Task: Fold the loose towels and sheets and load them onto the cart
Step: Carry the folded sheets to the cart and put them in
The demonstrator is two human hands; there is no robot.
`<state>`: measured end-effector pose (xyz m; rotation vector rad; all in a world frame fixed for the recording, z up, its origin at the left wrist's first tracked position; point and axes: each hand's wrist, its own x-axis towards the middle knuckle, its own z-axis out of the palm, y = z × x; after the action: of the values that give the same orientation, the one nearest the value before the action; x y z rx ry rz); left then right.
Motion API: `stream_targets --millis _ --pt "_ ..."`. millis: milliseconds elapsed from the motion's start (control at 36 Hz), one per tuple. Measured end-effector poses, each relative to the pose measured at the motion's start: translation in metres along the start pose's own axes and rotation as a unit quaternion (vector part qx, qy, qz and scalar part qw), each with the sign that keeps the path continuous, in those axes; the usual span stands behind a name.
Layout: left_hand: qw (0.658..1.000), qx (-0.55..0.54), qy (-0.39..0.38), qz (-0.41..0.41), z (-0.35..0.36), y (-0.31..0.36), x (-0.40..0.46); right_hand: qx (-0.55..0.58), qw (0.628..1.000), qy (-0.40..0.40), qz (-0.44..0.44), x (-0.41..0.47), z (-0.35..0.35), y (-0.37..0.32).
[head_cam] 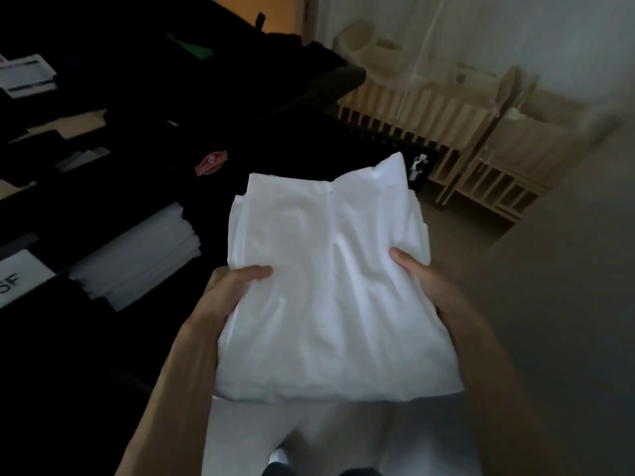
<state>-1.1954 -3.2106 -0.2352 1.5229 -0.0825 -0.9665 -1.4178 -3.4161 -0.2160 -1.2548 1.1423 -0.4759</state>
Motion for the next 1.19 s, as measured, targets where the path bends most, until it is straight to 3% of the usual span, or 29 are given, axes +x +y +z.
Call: stream_targets --millis 361,694,917,1194 --pt "0.982 -0.068 0.170 -0.038 -0.011 -0.021 0.035 -0.083 0.982 -0.172 0.017 0.128 0.060 -0.015" --pt "0.912 -0.189 0.356 -0.079 0.034 -0.089 0.027 -0.194 0.910 -0.362 0.053 0.214 0.104 0.005" --pt "0.882 -0.252 0.383 -0.106 0.038 -0.143 0.026 -0.225 0.888 -0.395 0.063 0.233 0.124 0.053" --pt "0.871 -0.283 0.387 -0.108 0.021 -0.191 0.050 -0.232 0.883 -0.397 0.097 0.253 0.150 0.110"
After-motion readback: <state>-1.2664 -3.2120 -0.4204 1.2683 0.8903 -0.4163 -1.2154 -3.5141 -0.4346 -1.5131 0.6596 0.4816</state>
